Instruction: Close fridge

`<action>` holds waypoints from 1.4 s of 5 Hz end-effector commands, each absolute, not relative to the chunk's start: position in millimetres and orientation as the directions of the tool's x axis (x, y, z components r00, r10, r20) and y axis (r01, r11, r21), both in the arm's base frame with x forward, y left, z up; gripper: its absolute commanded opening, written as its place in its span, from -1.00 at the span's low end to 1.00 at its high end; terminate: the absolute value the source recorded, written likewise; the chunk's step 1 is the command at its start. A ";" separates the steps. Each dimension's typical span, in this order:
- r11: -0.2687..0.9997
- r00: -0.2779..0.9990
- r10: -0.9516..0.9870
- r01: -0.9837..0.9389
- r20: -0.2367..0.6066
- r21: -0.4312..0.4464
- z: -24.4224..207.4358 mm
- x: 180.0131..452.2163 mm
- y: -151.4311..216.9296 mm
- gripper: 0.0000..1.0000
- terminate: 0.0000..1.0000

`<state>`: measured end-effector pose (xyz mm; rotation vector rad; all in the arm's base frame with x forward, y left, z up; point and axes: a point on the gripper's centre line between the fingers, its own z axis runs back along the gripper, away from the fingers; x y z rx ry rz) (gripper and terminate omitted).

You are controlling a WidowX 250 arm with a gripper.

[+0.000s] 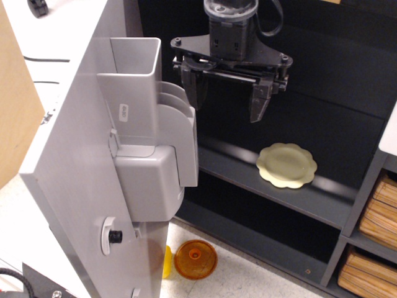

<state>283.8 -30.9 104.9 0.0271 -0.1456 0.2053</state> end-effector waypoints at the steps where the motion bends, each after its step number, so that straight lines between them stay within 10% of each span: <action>1: 0.979 0.968 0.201 -0.205 0.147 0.012 104.9 283.8 -30.9 1.00 -1.00; 4: 0.941 0.925 0.336 -0.335 0.178 -0.035 175.4 251.0 -14.2 1.00 -1.00; 7: 0.947 0.927 0.320 -0.316 0.197 -0.053 195.9 205.6 37.0 1.00 -1.00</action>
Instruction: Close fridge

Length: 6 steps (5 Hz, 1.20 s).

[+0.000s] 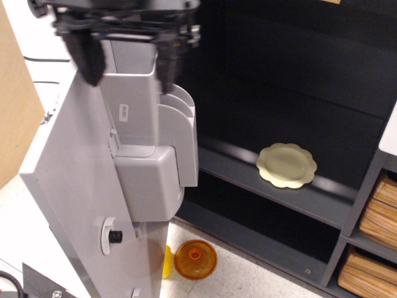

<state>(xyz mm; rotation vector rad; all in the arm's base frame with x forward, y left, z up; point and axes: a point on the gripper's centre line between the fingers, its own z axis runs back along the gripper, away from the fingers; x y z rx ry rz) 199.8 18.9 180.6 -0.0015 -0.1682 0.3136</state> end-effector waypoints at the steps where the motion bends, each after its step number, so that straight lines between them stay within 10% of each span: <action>1: 0.941 0.922 0.338 -0.338 0.187 -0.037 192.0 199.8 47.1 1.00 -1.00; 6: 0.933 0.923 0.359 -0.354 0.139 -0.063 155.6 218.8 -4.1 1.00 -1.00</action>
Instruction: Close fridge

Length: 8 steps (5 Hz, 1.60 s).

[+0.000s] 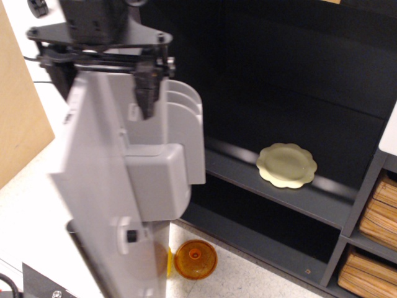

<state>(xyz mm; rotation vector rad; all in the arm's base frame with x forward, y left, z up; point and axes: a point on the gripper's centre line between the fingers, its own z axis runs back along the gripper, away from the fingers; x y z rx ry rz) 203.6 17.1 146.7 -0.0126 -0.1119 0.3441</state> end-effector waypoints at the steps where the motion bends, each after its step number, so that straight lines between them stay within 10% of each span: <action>1: 0.916 0.907 0.400 -0.390 0.134 -0.093 164.5 233.7 -25.0 1.00 -1.00; 3: 0.883 0.876 0.464 -0.447 0.131 -0.142 195.2 282.7 -57.6 1.00 -1.00; 5: 0.926 0.916 0.353 -0.313 0.192 -0.209 204.8 227.2 -32.4 1.00 -1.00; 8: 0.997 0.979 0.075 -0.073 0.190 -0.020 105.6 223.9 -22.7 1.00 -1.00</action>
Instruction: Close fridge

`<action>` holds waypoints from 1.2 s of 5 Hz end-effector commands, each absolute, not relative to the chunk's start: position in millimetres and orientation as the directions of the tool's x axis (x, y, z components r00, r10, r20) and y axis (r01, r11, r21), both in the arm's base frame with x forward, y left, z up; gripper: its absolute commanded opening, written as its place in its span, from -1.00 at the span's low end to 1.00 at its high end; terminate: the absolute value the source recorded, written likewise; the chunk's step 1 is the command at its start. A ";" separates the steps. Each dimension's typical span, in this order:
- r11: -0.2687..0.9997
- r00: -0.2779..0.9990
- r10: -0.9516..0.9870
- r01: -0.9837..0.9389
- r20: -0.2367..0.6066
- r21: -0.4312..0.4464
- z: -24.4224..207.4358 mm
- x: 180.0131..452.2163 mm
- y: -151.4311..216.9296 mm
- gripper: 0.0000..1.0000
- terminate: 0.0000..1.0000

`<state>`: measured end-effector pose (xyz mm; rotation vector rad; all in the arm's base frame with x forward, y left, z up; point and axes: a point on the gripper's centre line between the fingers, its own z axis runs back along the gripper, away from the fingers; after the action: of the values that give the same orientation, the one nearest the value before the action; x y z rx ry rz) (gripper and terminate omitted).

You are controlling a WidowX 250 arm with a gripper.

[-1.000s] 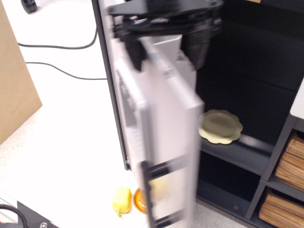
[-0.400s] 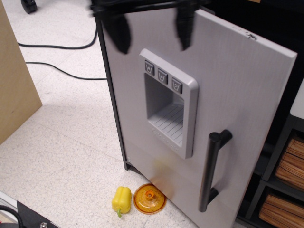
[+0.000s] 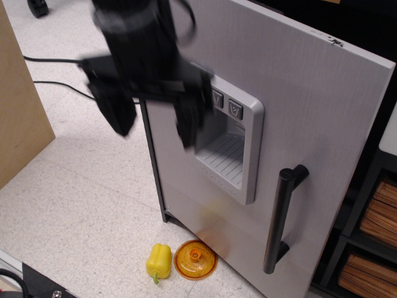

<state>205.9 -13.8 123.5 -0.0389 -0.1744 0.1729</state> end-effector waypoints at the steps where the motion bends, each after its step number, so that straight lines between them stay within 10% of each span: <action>1: 0.999 0.977 0.031 -0.023 0.213 -0.044 97.3 265.5 -35.6 1.00 -1.00; 6: 0.992 0.930 -0.029 0.070 0.368 -0.100 83.2 334.5 -80.9 1.00 -1.00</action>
<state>328.4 -83.0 66.2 -0.1124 -0.3396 -0.0489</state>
